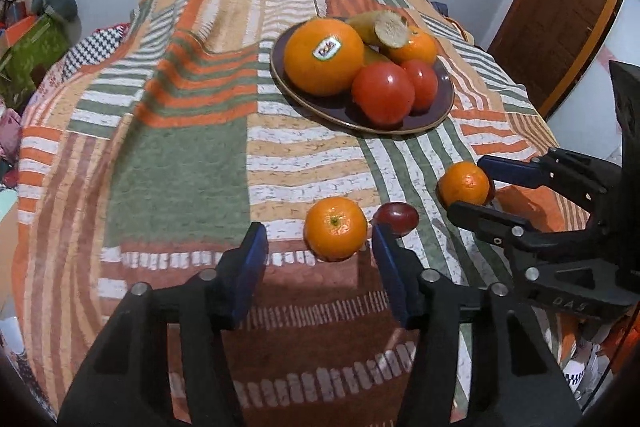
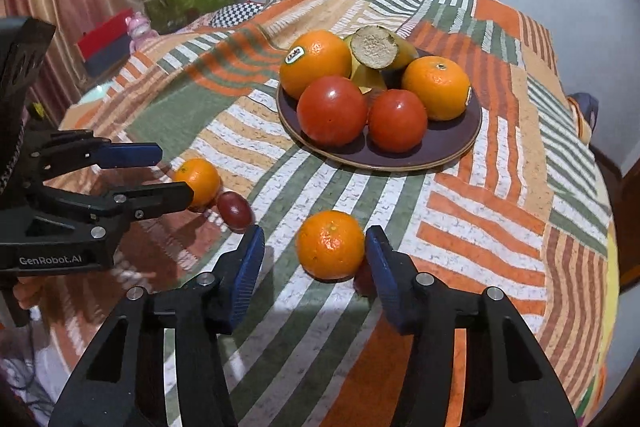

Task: Organize fruits
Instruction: 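Close left tool on a small tangerine while right tool grips another tangerine, then carry the tangerine with left tool while right tool carries its tangerine to the plate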

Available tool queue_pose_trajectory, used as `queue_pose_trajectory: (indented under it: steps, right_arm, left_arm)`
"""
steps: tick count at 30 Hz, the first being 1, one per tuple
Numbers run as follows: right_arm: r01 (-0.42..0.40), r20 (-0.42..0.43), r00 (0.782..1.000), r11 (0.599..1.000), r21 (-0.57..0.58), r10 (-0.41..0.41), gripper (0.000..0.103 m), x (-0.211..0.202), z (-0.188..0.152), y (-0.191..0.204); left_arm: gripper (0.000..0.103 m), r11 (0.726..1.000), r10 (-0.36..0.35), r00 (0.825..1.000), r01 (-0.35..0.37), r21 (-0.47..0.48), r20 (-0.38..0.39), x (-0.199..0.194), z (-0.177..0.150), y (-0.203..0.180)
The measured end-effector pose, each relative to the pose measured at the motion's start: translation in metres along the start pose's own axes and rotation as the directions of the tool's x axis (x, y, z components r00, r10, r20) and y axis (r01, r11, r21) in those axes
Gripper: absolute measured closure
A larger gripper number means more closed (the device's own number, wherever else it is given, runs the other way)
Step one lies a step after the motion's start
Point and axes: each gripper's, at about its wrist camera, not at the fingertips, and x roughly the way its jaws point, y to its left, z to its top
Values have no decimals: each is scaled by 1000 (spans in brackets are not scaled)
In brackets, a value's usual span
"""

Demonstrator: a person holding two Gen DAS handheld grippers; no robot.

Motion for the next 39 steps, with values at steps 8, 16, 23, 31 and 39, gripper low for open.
queue_pose_trajectory:
  steps: [8,16,23,31,39]
  right_arm:
    - [6,-24,1000,1000,-24,-6,65,7,4,-5]
    - [11,-36,999,999,-43,-13,68,8,6,-2]
    - [-16,27,1000,999,35,15,68,-14,7,-16]
    - [1,111,994,996,94,-12,68,-38,16,-37]
    - [22,162,986,991,129,-43,68,-43,34,-63]
  left_arm:
    - [60,999,-35,999,35,-3,-7,10,2,-3]
    - [68,999,-42,999,42,8,-10,13,7,-5]
    - [68,999,-30,998,28,36,58,-10,18,-10]
    - [68,998,-35,993,29,59,113,-21,47,-23]
    - [68,995,-49,989,37,90,141,-14,76,-40]
